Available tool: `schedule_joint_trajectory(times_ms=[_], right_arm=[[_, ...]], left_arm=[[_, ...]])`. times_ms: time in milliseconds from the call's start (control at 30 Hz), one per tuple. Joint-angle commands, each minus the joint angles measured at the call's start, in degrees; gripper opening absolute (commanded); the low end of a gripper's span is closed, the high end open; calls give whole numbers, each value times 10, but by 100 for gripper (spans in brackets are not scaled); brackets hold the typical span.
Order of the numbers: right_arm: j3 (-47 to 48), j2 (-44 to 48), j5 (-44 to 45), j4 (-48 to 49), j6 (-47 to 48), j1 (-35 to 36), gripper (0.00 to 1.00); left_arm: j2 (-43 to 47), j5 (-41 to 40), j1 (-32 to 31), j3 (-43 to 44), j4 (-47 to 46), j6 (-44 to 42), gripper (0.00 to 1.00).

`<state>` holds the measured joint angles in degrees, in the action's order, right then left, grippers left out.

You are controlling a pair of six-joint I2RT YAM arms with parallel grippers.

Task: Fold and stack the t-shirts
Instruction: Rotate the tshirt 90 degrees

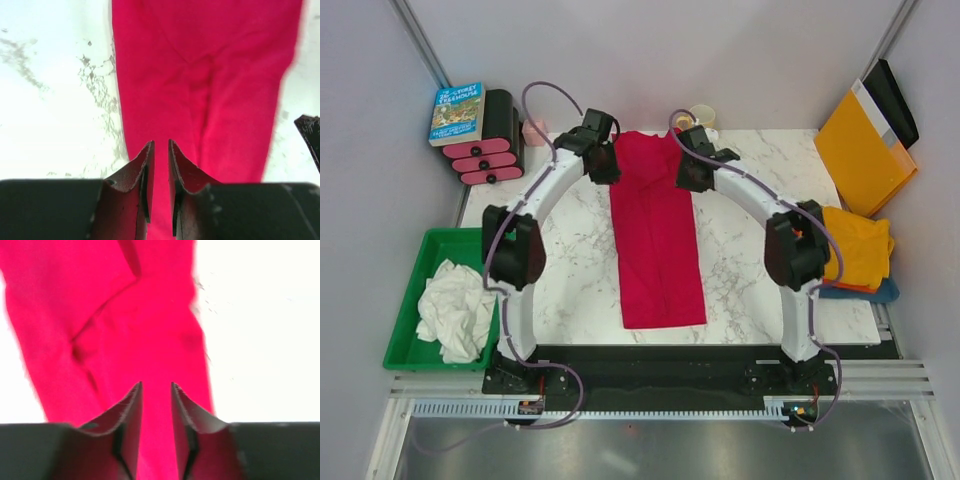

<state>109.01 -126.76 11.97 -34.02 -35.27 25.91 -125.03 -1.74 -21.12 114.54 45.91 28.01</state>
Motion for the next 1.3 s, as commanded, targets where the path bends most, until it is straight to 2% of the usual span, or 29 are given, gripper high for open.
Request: schedule_joint_trajectory(times_ms=[0, 33, 67, 100, 133, 167, 200, 233, 267, 367, 467, 600, 767, 1267], right_arm=[[-148, 203, 40, 40, 20, 0, 40], [-238, 235, 40, 51, 24, 1, 40], [-283, 299, 38, 76, 27, 1, 41], [-325, 332, 37, 86, 34, 2, 41], [-399, 365, 33, 97, 40, 6, 42], [-430, 424, 31, 109, 48, 11, 42], [-456, 451, 38, 111, 62, 15, 43], [-497, 475, 44, 112, 70, 30, 43], [-512, 514, 47, 101, 74, 37, 44], [-547, 562, 63, 70, 76, 63, 45], [-586, 587, 56, 58, 51, 84, 45], [-650, 602, 53, 69, 22, 114, 46], [-674, 620, 53, 76, 20, 128, 47], [-674, 617, 49, 66, 35, 128, 48]], left_arm=[[180, -28, -48, -141, -40, 12, 23], [203, -66, -88, -181, -45, 13, 22], [230, -87, -112, -220, -49, 15, 22], [273, -105, -136, -300, -65, 29, 22], [296, -139, -184, -339, -71, 41, 22], [313, -150, -206, -377, -80, 56, 22], [346, -157, -227, -446, -93, 90, 22], [360, -175, -263, -478, -99, 113, 22], [373, -178, -278, -539, -107, 157, 22], [428, -187, -328, -636, -136, 226, 24], [465, -196, -359, -686, -137, 266, 29], [511, -214, -378, -720, -132, 303, 39], [510, -215, -380, -719, -134, 310, 45], [418, -145, -390, -718, -183, 331, 45]])
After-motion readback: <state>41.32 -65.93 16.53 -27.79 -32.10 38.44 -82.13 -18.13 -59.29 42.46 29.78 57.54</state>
